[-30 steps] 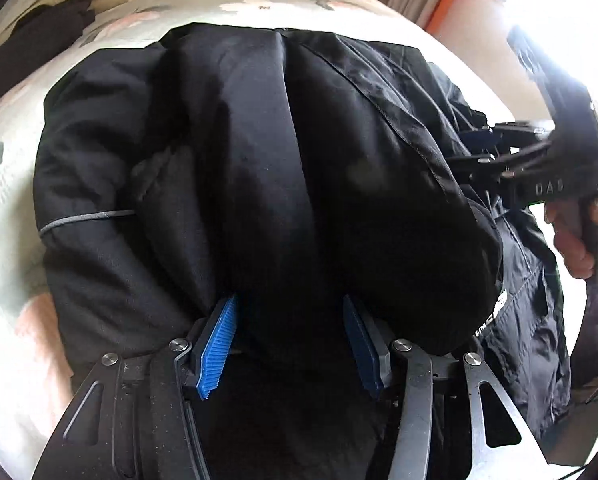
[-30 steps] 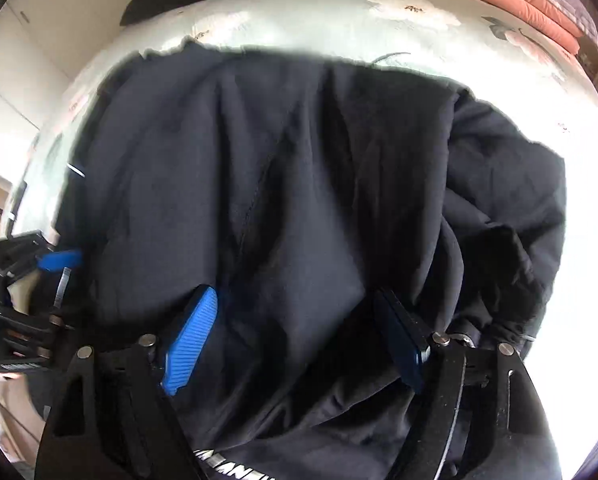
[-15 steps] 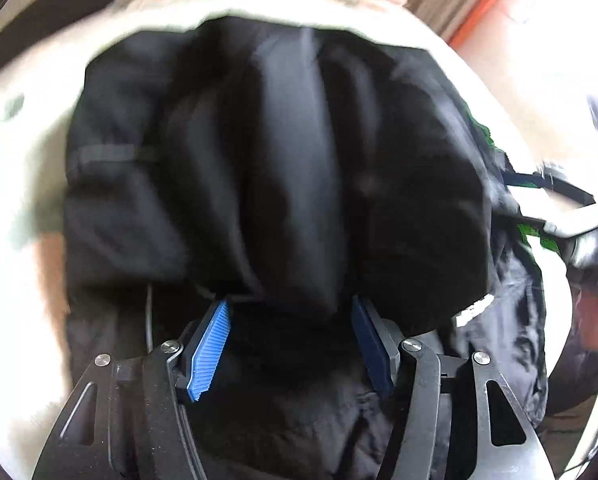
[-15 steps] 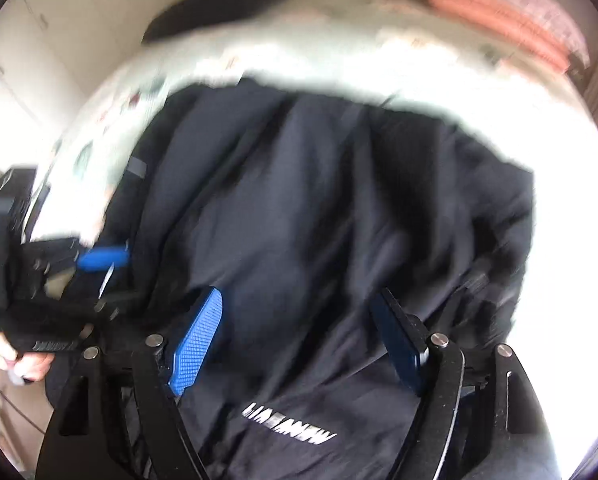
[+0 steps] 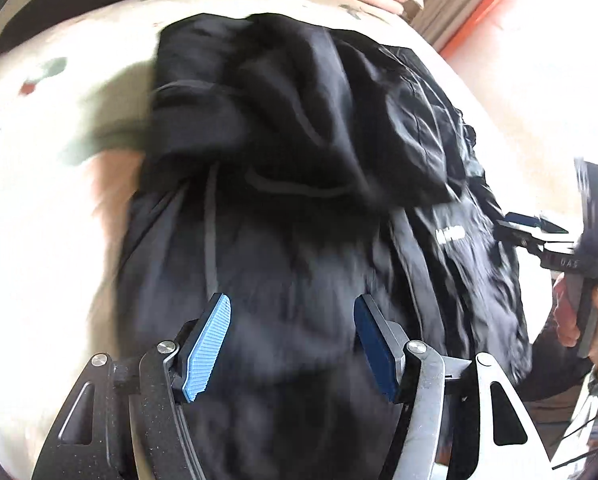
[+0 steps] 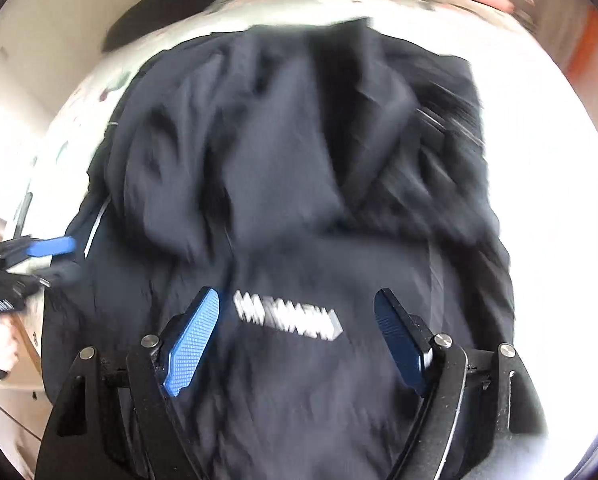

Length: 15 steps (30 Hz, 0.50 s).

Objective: Fold large clothes

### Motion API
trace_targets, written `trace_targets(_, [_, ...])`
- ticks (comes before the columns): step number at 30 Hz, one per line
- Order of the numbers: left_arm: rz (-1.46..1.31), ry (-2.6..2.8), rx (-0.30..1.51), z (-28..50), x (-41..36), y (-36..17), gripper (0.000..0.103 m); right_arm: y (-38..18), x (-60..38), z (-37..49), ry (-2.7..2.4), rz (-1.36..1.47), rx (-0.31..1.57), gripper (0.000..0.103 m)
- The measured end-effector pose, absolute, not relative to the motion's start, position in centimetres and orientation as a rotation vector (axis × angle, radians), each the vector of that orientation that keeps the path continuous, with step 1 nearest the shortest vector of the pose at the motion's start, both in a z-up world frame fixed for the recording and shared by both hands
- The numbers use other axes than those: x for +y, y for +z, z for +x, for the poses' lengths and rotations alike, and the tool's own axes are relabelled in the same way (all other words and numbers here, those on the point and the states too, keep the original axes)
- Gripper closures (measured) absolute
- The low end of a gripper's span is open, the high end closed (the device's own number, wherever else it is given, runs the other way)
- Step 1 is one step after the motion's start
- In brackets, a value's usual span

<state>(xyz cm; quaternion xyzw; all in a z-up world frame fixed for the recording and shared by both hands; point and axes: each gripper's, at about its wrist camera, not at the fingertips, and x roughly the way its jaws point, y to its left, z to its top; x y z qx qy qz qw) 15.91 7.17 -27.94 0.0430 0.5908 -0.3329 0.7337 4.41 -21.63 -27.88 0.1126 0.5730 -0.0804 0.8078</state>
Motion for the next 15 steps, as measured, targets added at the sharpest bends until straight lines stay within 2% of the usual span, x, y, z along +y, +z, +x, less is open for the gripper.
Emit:
trace_targets(9, [-0.019, -0.556, 1.508, 9.9, 19.0, -31.5, 0.036, -29.1, -25.2, -13.5, -0.419, 0.442, 1.371, 0.018])
trace_targets(15, [-0.086, -0.53, 1.617, 7.8, 20.4, -33.7, 0.036, -31.3, -25.7, -18.9, -0.436, 0.539, 1.428, 0.018])
